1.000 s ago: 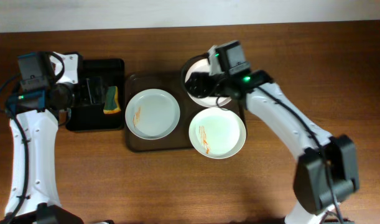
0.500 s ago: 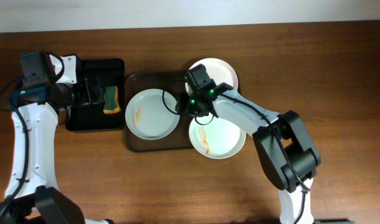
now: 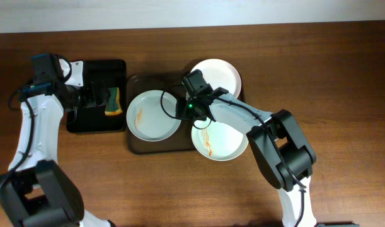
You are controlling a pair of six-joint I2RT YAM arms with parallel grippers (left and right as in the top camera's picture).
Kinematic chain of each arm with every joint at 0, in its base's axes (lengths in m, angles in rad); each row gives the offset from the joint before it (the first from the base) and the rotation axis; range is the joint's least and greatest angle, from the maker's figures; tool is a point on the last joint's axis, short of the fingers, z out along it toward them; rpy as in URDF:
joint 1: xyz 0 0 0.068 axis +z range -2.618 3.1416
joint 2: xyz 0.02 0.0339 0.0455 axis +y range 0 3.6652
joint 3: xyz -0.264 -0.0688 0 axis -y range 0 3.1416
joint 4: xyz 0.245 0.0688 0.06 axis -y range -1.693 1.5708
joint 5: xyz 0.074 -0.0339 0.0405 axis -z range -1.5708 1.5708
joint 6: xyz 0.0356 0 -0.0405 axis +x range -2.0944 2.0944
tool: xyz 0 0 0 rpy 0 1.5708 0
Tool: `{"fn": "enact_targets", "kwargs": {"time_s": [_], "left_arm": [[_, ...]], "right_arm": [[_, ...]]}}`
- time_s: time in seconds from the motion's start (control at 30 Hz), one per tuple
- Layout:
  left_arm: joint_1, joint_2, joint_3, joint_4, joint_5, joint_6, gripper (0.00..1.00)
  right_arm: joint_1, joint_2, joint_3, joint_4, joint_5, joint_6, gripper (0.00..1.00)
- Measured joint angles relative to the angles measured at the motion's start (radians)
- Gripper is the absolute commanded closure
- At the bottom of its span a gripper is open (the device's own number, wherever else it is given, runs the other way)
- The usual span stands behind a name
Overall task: Clean dirty plates on tray and stack at the side
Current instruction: 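Reach left gripper to sponge and right gripper to left white plate rim, then grasp the green-yellow sponge with the left gripper and lift it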
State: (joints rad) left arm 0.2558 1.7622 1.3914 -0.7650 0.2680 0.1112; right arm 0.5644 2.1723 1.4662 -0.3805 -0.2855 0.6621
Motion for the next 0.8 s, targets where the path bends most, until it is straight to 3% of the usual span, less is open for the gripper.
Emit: {"fn": "enact_targets", "kwargs": {"time_s": [0.1, 0.2, 0.37, 0.47, 0.8], "left_arm": [[0.000, 0.050, 0.000, 0.032, 0.000, 0.000, 0.03], [-0.007, 0.111, 0.000, 0.081, -0.002, -0.003, 0.32], [-0.053, 0.194, 0.002, 0.248, -0.007, -0.005, 0.37], [-0.090, 0.238, 0.002, 0.262, -0.025, -0.006, 0.53], [-0.120, 0.297, 0.002, 0.243, -0.128, -0.003, 0.61]], "right_arm": [[0.000, 0.000, 0.000, 0.000, 0.000, 0.000, 0.96], [0.000, 0.000, 0.000, 0.000, 0.000, 0.000, 0.96], [0.000, 0.000, 0.001, 0.000, -0.003, 0.001, 0.96], [0.000, 0.000, 0.001, 0.000, -0.003, 0.004, 0.96], [0.000, 0.001, 0.001, 0.000, -0.003, 0.011, 0.96]]}}
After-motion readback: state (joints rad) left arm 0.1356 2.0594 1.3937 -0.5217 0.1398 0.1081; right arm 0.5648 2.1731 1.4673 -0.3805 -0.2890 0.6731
